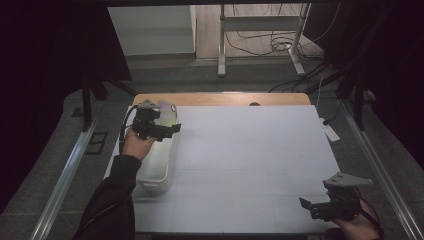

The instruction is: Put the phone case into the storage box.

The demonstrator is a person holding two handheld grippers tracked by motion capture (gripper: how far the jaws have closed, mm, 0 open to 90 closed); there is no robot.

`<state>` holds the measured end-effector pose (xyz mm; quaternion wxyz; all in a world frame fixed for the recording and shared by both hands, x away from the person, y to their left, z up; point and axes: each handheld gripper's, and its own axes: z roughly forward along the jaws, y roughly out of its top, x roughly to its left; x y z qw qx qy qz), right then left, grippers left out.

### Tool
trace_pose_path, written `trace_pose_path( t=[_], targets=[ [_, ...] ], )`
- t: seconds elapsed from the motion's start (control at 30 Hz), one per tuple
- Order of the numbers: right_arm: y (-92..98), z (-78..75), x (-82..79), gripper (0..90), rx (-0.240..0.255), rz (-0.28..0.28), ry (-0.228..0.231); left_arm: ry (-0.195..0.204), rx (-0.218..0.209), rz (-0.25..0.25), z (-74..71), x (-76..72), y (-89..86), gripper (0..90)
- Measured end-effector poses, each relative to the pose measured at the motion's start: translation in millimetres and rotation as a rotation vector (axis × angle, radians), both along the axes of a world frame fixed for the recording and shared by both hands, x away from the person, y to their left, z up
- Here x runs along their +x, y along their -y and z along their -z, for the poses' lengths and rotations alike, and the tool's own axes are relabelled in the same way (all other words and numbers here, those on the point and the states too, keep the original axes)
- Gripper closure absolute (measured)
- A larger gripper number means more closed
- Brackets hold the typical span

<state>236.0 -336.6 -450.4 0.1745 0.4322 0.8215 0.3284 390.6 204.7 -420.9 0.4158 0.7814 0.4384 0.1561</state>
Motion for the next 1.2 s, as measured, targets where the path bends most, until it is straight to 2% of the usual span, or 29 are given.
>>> trace_pose_path(
  t=[0.6,0.9,1.2],
  targets=[
    [-0.3,0.0,0.0,0.0,-0.002,0.001,0.000,0.038,0.011,0.015,4.9,-13.6,-1.3,0.0],
    [0.4,0.0,0.1,0.0,0.006,0.009,-0.001,0.050,-0.007,0.018,7.2,-20.4,-2.3,0.0],
    [0.2,-0.1,0.1,0.0,0.004,0.009,-0.001,0.080,-0.031,0.022,8.6,-27.9,-3.1,0.0]
  ],
)
